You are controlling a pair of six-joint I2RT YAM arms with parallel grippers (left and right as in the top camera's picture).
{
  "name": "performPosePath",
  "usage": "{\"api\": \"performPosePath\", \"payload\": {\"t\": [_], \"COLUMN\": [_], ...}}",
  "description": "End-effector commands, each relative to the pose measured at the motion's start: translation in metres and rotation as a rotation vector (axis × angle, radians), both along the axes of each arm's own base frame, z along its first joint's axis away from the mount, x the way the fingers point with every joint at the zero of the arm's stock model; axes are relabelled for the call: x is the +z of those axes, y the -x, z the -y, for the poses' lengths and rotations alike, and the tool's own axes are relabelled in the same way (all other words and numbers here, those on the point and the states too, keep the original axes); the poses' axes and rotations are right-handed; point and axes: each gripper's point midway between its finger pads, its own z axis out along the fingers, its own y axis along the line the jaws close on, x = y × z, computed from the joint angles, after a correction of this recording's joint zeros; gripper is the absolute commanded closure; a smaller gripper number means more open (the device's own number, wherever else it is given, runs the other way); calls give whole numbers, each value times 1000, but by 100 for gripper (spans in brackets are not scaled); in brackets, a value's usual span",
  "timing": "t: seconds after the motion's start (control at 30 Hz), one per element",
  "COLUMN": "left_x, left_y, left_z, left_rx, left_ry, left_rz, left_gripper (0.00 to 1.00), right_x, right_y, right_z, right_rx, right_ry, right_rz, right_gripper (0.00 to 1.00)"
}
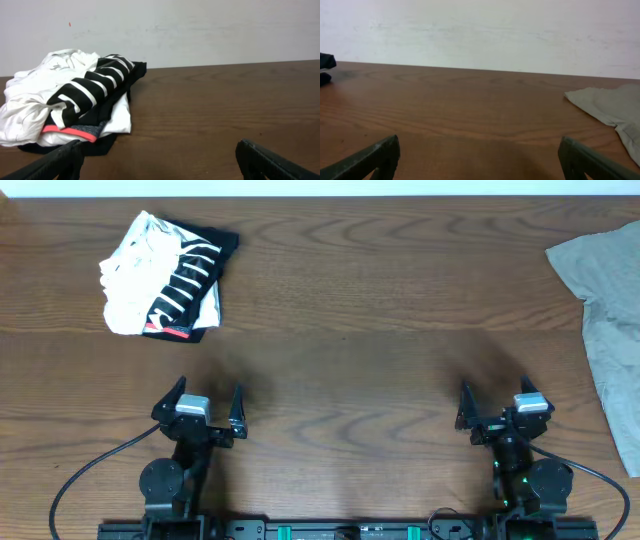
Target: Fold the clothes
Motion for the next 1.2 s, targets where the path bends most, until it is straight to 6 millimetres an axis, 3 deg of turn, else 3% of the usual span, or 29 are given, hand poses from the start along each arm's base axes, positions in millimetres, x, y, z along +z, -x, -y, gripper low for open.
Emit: {"api": "performPosePath", "payload": {"t": [0.0, 1.17], "left_x": [-20, -20], "left_y": [0, 0], "left_z": [-38, -39], "left_rx": [235, 236], "left_ry": [-7, -8], "left_rz": [-69, -69], "left_gripper": [2, 2], "right_x": [-1, -1], "right_y": [1, 1], "right_z": [-10, -10], "right_rx": [43, 43], "right_ry": [18, 18], "right_rz": [-2, -2], "right_gripper": [1, 1]}}
